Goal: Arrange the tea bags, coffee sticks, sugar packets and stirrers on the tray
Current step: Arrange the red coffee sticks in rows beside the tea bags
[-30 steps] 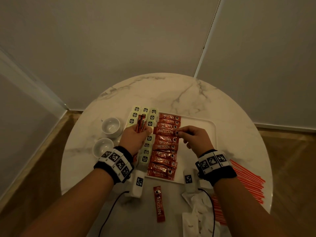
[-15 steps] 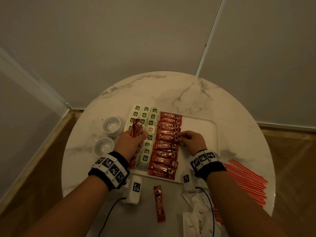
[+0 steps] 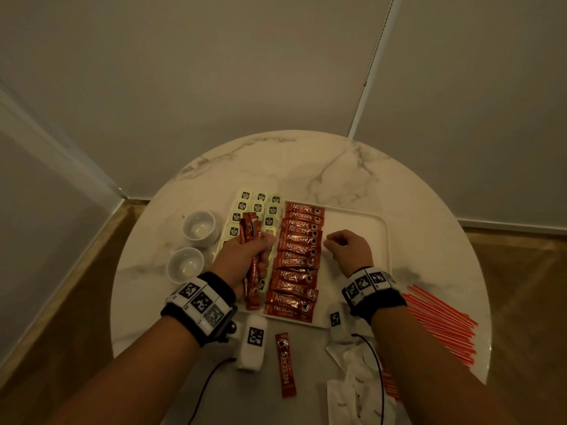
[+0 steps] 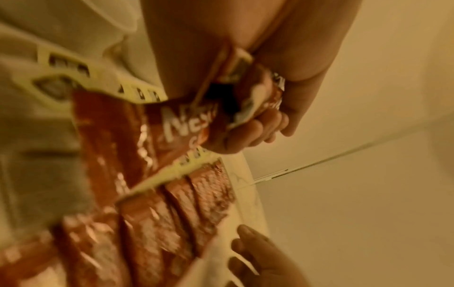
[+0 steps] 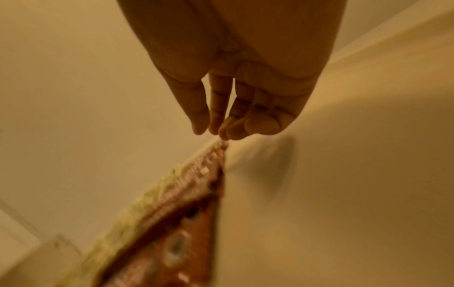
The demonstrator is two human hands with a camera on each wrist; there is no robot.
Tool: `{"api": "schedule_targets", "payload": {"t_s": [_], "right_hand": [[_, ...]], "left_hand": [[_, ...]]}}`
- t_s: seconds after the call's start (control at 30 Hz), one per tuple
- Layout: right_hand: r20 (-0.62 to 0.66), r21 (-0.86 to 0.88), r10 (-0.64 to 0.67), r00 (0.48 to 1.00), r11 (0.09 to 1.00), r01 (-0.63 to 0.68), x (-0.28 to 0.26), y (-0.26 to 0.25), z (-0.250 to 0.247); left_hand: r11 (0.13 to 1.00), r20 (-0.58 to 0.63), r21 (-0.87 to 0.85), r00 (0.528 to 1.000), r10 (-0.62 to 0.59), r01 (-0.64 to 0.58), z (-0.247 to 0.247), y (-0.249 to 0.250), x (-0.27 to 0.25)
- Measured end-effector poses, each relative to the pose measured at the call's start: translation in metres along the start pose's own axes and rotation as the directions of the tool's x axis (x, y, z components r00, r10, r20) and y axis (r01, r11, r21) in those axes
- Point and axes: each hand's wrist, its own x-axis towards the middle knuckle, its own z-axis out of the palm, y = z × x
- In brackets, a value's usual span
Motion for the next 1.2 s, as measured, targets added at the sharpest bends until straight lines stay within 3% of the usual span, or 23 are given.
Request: {"api": "schedule_targets", "payload": {"t_s": [0.1,0.17,0.27,0.37,0.57,0.67,0.83,0.93,1.07,1.2], "right_hand": [[0.022,0.218,-0.017,1.0,0.976,0.012,-0.022,-0.02,-0.012],[0.173,0.38,-0.05,0.984,0.925,-0.02,-0.048,-0.04,-0.017],[0.458,0.418,-0.091,0.884,0.9,-0.124,-0.086,-0.058,-0.009],[0.588,0.518,-0.115,0.8,0.814,-0.264,-0.105,-0.051,0.007],[0.58,0.71,-0.149,0.801,0.575,-0.407,-0.117,-0.045,0.013],[0.57,0.73,-0.171,0.804,0.554,-0.4,-0.122,-0.05,0.009],[0.539,0.798,-0.206,0.817,0.436,-0.417,-0.133,-0.056,0.006],[0.503,0.825,-0.228,0.834,0.414,-0.384,-0.142,-0.061,0.011],[0.447,0.865,-0.186,0.875,0.339,-0.37,-0.151,-0.062,0.017],[0.335,0.896,-0.097,0.937,0.341,-0.285,-0.159,-0.064,0.019]], "left_hand": [[0.985,0.09,-0.172,0.996,-0.021,0.036,0.012,0.005,-0.004],[0.963,0.116,-0.269,0.993,0.007,0.024,0.022,0.007,-0.006],[0.939,0.071,-0.34,0.994,0.078,-0.05,0.035,0.004,-0.009],[0.926,0.019,-0.347,0.986,0.169,-0.151,0.046,0.0,-0.014],[0.932,0.111,-0.097,0.927,0.359,-0.35,0.048,-0.009,-0.032],[0.903,0.202,-0.017,0.883,0.424,-0.43,0.044,-0.01,-0.042],[0.845,0.204,-0.038,0.823,0.529,-0.534,0.043,-0.007,-0.056],[0.833,0.161,-0.106,0.817,0.553,-0.543,0.044,-0.007,-0.063],[0.814,0.192,-0.101,0.792,0.58,-0.572,0.043,-0.008,-0.069],[0.866,0.176,-0.02,0.851,0.495,-0.5,0.039,-0.021,-0.064]]}}
